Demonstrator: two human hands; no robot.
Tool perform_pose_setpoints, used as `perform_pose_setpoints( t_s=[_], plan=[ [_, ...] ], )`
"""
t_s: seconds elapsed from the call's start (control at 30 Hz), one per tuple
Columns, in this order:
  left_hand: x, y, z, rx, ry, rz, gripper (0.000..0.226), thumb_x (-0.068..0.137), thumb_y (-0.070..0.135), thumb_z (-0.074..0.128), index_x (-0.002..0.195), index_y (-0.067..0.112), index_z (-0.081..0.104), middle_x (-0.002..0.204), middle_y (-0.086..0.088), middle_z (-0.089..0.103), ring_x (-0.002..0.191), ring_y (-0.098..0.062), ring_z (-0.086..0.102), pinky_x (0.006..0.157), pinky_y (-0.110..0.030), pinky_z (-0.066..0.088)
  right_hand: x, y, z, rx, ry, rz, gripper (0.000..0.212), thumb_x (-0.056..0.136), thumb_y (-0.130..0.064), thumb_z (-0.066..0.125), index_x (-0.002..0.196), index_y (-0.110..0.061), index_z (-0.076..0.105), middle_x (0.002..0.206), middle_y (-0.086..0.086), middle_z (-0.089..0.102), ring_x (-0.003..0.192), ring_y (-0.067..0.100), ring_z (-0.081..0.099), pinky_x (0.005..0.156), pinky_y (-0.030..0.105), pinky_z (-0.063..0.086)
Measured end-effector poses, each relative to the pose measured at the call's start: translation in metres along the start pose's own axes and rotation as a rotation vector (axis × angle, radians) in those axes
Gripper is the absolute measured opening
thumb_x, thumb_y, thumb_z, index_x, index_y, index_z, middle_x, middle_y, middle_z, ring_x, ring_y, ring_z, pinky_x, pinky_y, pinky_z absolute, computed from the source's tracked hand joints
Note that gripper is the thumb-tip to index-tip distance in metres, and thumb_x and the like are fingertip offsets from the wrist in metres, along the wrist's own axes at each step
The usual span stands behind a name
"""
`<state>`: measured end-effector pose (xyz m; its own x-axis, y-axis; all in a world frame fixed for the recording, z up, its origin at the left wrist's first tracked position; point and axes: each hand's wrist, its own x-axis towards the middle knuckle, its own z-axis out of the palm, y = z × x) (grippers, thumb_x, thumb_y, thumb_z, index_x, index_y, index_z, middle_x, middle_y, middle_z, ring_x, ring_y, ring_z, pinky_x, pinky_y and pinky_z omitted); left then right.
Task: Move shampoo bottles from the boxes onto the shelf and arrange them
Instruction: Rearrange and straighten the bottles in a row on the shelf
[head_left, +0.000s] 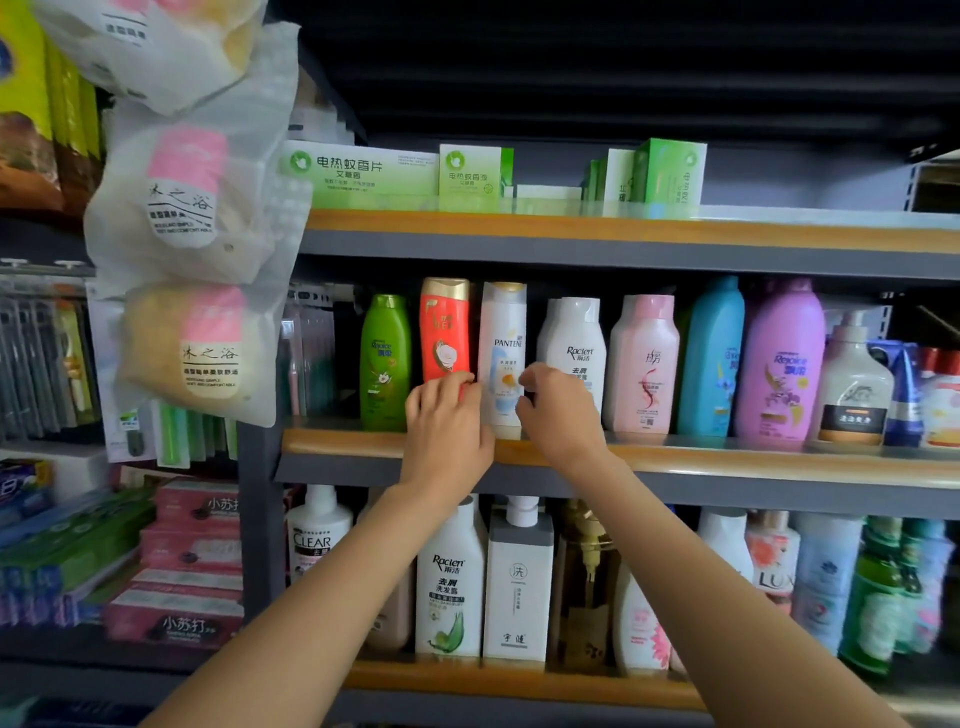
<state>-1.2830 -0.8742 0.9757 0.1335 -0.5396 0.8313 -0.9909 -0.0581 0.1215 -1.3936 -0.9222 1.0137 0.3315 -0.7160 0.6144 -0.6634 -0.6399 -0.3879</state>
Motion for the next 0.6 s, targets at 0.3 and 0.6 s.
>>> perform_pose_setpoints(
  t_s=[0.3,0.6],
  plan=[
    [0.009,0.078,0.002,-0.020,-0.161,0.193,0.050,0.091,0.018,0.042,0.140,0.011,0.037,0.148,-0.002,0.029,0.137,-0.019,0.024,0.112,-0.032,0.015,-0.012,0.076,-0.063,0.043,0.126,0.211,0.027,0.089,-0.003,0.048,0.114,-0.001,0.060,0.113,0.019,0.064,0.100,0.034,0.061,0.082,0.035,0.049],
    [0.031,0.155,0.036,-0.381,-0.347,-0.202,0.040,0.093,0.016,0.045,0.131,0.004,0.044,0.135,-0.010,0.045,0.119,-0.021,0.044,0.098,-0.030,0.034,0.012,0.137,-0.079,0.197,-0.047,0.190,0.031,0.092,-0.024,0.055,0.108,0.003,0.052,0.106,0.020,0.064,0.091,0.038,0.064,0.081,0.048,0.052]
  ],
)
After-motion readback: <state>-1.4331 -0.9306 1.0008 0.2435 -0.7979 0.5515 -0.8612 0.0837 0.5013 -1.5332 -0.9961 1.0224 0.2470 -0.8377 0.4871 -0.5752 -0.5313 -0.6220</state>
